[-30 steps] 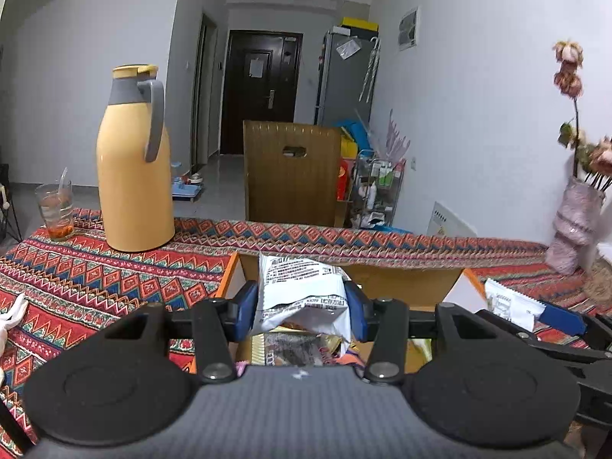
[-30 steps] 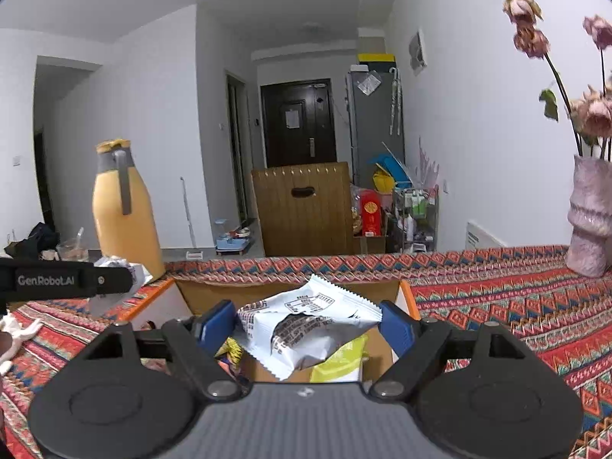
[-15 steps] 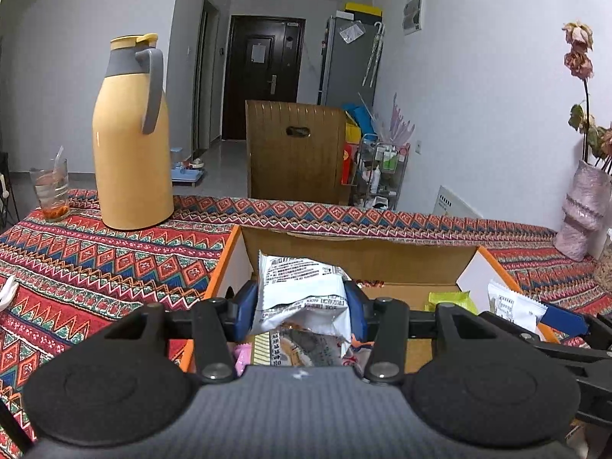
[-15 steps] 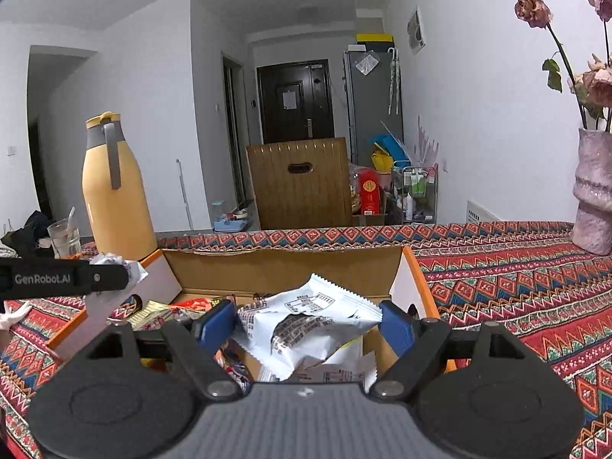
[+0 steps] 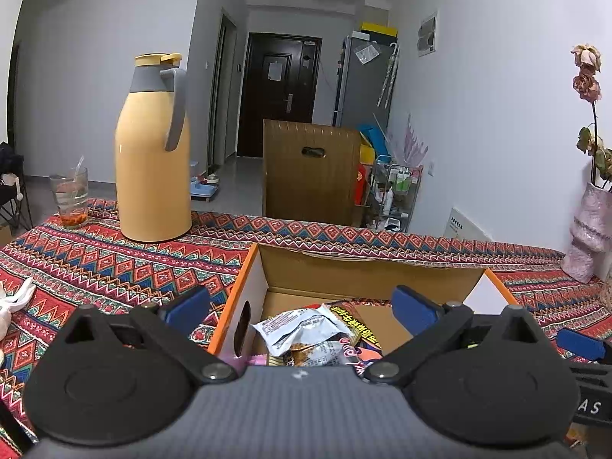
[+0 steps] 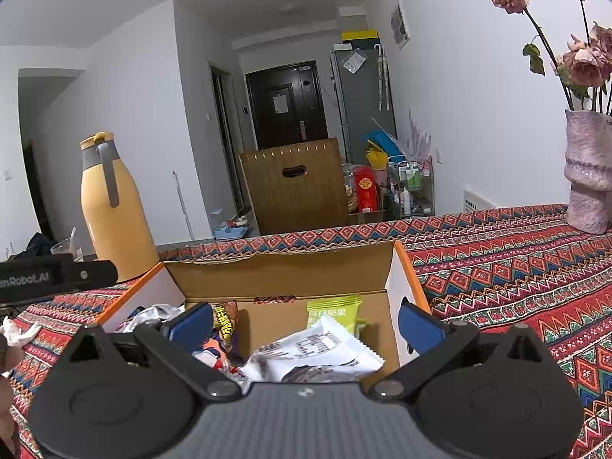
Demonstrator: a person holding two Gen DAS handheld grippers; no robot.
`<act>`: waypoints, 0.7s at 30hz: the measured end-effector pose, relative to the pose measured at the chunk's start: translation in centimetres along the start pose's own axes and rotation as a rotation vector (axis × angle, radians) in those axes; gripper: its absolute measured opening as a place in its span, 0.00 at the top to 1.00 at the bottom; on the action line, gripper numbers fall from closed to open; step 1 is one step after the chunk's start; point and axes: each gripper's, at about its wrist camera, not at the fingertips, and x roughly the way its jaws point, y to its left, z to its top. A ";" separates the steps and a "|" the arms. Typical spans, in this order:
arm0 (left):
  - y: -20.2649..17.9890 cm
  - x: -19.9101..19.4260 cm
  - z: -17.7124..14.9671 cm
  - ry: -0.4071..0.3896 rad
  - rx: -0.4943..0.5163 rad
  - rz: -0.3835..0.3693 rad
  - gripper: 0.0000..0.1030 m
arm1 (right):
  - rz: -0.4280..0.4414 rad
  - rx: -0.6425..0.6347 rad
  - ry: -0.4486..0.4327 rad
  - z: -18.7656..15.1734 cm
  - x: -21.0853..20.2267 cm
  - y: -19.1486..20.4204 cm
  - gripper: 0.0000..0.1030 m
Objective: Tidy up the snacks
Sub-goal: 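Carry both white packets over the box and open both grippers to drop them, then withdraw both tools from the box back toward the remaining snacks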
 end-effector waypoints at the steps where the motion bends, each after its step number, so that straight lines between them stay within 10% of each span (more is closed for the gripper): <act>1: 0.0 0.0 0.0 -0.001 0.000 0.003 0.00 | 0.001 -0.003 -0.001 0.0 -0.1 0.1 0.00; 21: -1.1 -5.4 1.6 -0.090 0.023 -0.009 0.00 | -0.027 -0.058 -0.092 1.8 -5.4 1.2 0.00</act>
